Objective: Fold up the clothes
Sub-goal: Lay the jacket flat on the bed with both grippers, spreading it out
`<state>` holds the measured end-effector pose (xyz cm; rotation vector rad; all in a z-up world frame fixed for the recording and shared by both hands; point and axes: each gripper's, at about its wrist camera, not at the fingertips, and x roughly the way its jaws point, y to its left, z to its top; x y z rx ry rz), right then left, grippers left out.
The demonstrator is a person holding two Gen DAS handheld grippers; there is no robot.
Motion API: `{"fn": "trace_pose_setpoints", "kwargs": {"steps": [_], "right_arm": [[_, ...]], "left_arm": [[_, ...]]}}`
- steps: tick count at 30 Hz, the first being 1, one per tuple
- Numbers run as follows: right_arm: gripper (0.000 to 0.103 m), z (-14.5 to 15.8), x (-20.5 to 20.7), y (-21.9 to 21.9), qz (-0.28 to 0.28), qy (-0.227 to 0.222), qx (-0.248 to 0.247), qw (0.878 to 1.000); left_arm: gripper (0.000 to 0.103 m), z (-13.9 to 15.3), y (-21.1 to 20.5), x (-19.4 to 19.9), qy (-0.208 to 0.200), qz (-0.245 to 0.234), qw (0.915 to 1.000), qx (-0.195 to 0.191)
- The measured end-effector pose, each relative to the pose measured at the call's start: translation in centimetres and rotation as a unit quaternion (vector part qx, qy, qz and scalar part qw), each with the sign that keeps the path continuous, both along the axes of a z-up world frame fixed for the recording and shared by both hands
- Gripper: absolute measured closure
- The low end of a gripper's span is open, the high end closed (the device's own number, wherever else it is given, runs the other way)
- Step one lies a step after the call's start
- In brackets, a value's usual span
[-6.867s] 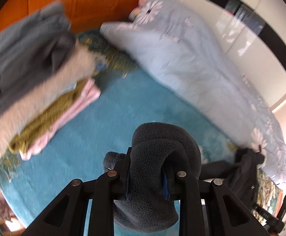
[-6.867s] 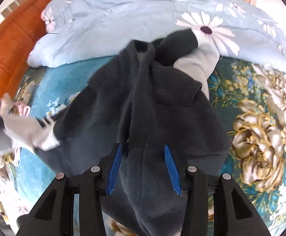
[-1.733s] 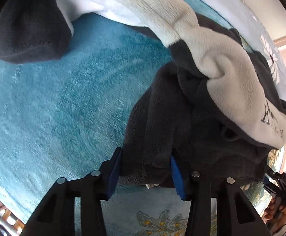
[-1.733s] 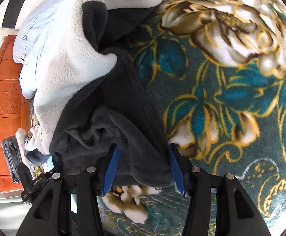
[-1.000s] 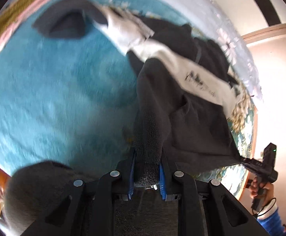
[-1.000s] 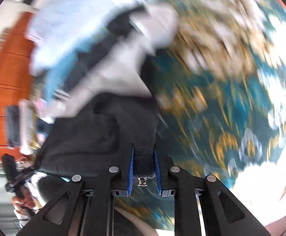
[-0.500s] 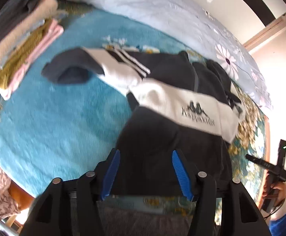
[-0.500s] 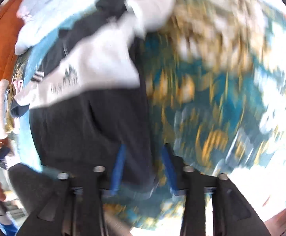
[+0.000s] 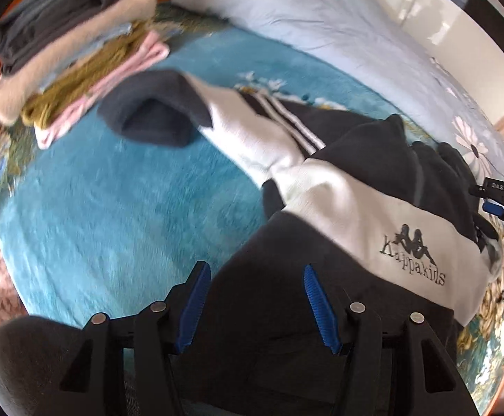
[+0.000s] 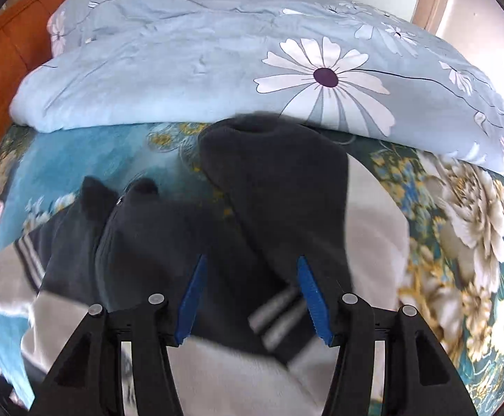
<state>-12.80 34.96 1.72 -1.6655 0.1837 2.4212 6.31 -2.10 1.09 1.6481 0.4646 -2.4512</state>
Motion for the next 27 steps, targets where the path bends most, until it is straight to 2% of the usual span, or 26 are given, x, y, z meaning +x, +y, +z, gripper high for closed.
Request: {"fn": "trace_pose_setpoints", "kwargs": {"steps": [2,6,11,14,15,16,17,22,27], "right_arm": [[0.047,-1.5,-2.3,-0.4,-0.003,-0.014,0.018,1.000],[0.047,-4.1,-4.8,-1.7,0.035,-0.060,0.076,0.995],[0.047,-6.7,-7.3,-3.1,0.071,-0.103,0.134,0.983],[0.047,-4.8,-6.2,-0.8,0.047,-0.079,0.113,0.989],[0.050,-4.0,-5.7,0.1,0.037,-0.069,0.103,0.992],[0.069,-3.3,-5.2,1.1,0.027,-0.059,0.093,0.994],[0.093,-2.5,-4.7,2.0,0.017,-0.050,0.083,0.995],[0.095,1.4,-2.2,6.7,-0.032,0.000,0.034,0.999],[0.095,5.3,0.3,11.4,-0.081,0.050,-0.016,0.995]], "left_arm": [[0.042,-0.1,-1.1,0.1,0.003,0.028,0.9995,0.010],[0.042,-1.5,-2.5,0.4,-0.010,0.064,0.9967,0.049],[0.042,-1.4,-1.9,0.3,-0.014,0.056,0.9973,0.044],[0.042,-1.6,-1.3,-0.2,-0.022,0.039,0.9984,0.035],[0.042,-1.6,-1.2,-0.3,-0.023,0.035,0.9986,0.033],[0.042,-1.6,-1.0,-0.4,-0.023,0.031,0.9988,0.030],[0.042,-1.7,-0.8,-0.5,-0.024,0.027,0.9990,0.028],[0.042,-2.1,-1.4,-0.7,-0.032,0.035,0.9981,0.039],[0.042,-2.4,-2.3,-0.5,-0.031,0.058,0.9959,0.062]]}}
